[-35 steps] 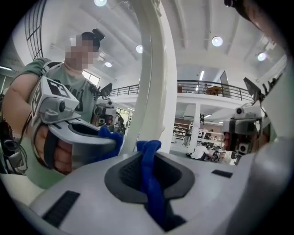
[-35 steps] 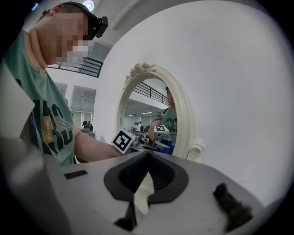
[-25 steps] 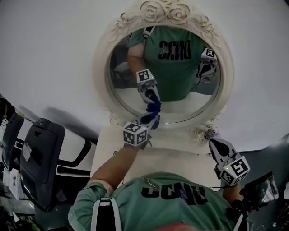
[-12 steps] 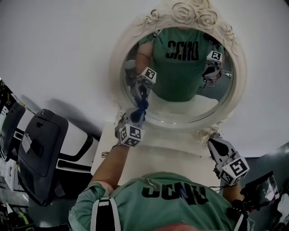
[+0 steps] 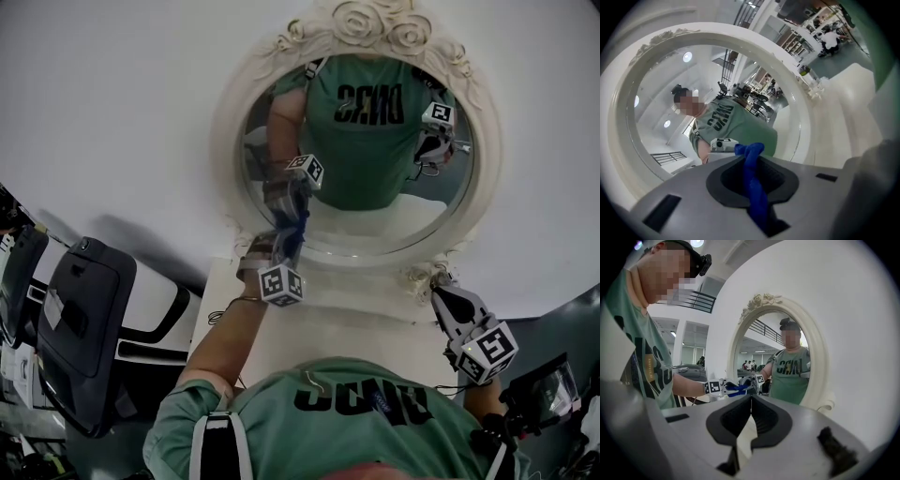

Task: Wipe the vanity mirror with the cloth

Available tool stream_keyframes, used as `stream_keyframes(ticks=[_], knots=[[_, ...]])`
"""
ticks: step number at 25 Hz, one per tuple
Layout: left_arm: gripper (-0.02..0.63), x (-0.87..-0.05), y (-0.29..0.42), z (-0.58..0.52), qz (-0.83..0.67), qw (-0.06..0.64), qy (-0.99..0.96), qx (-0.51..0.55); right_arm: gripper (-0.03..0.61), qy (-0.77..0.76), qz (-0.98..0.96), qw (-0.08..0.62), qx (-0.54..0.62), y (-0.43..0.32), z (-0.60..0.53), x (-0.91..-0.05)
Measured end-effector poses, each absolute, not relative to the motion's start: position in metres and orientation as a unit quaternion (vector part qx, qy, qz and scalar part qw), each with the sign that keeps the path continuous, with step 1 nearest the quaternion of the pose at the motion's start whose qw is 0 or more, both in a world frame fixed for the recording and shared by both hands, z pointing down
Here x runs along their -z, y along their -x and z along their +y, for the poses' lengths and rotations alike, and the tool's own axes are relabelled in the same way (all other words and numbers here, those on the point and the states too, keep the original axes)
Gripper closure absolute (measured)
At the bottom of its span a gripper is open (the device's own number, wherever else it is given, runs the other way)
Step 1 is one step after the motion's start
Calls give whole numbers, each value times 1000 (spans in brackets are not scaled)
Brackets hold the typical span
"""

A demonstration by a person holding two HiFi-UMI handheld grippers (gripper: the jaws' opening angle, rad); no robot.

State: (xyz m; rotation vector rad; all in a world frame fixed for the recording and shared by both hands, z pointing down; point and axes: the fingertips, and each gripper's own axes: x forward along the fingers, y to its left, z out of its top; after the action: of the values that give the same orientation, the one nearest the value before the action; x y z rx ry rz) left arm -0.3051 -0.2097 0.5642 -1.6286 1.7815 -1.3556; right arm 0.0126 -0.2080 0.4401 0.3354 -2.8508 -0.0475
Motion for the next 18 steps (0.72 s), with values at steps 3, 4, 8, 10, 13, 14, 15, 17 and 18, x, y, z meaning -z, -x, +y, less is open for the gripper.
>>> stream_keyframes(ticks=[3,4,8,10,13,14,15,17,18], knots=[[561,-568,287,-216,603,213,583,502,566,-117,-984,133,16,-12,-207,-439],[561,-569,279,-220,593,220,587,505,566,-116,-984,132,16,-12,-207,-439],[561,-577,237,-242,554,244,613,507,566,-121,-984,132,13,-16,-210,-441],[560,-582,209,-256,529,257,631,506,566,-125,-983,131,8,-20,-212,-443],[561,-588,161,-282,489,280,655,504,566,-131,-983,130,5,-27,-215,-446],[561,-591,145,-291,475,288,660,506,566,-134,-982,130,5,-29,-217,-446],[560,-595,130,-300,461,296,664,508,566,-138,-982,129,4,-32,-219,-446],[560,-600,100,-316,436,309,673,511,566,-148,-981,123,0,-41,-224,-449],[560,-600,85,-323,425,315,678,511,566,-154,-981,121,-5,-47,-225,-452]])
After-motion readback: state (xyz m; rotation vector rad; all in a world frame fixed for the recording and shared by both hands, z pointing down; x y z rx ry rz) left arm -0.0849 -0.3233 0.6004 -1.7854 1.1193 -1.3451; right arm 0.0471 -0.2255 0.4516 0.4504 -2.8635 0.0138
